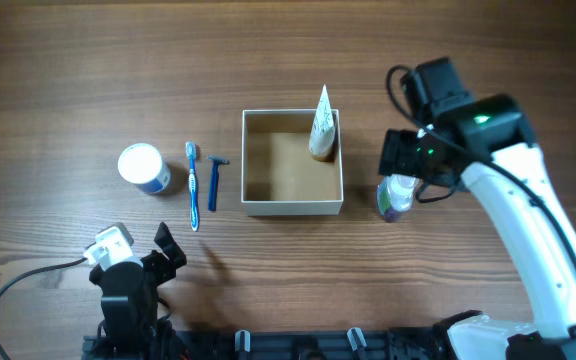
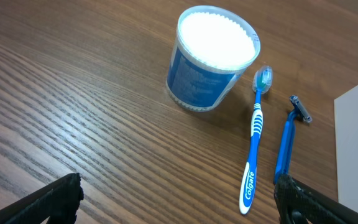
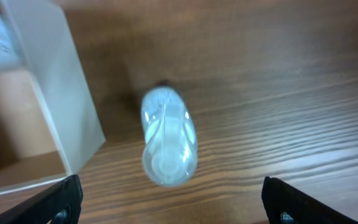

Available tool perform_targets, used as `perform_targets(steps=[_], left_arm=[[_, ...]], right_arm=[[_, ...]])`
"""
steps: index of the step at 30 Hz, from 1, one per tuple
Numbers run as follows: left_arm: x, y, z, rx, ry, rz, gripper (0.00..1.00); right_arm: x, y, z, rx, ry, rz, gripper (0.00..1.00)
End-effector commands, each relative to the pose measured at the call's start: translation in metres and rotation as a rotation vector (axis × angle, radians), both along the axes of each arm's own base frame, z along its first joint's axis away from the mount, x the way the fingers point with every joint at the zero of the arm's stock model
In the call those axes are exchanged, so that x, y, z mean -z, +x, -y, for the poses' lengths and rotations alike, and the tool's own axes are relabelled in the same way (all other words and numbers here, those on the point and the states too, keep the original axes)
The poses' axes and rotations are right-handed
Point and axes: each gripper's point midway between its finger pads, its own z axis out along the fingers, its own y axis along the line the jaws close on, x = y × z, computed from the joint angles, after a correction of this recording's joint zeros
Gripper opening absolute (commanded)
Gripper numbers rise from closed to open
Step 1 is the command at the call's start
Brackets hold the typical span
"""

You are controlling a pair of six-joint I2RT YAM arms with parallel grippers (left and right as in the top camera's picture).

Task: Pack container
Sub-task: 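Move the right gripper to the foam soap bottle and grasp it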

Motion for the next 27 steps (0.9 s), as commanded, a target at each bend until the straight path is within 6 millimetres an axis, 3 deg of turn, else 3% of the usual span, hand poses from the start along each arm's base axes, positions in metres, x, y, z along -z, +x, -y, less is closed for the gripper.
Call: perform_targets(steps=[1,14,19,24,27], left_arm=[[0.002,0.000,-0.001,0.001,0.006,-0.003,1.00],[0.002,0.000,-0.001,0.001,0.006,-0.003,1.00],[0.002,0.000,-0.001,0.001,0.006,-0.003,1.00],[0.002,0.000,-0.001,0.001,0.006,-0.003,1.00],[0.002,0.000,-0.001,0.001,0.006,-0.003,1.00]], right_arm=[[0.034,-0.008,-0.004,-0.008,0.017,-0.061,0.91],[0.083,0.006,-0.005,0.045,0.032,0.012,0.76],[0.082,0.008,0.003,0.076,-0.010,0.029,0.60],[0.080,0.009,0.003,0.075,-0.012,0.037,0.55],[0.077,0.009,0.005,0.066,-0.023,0.042,0.46]])
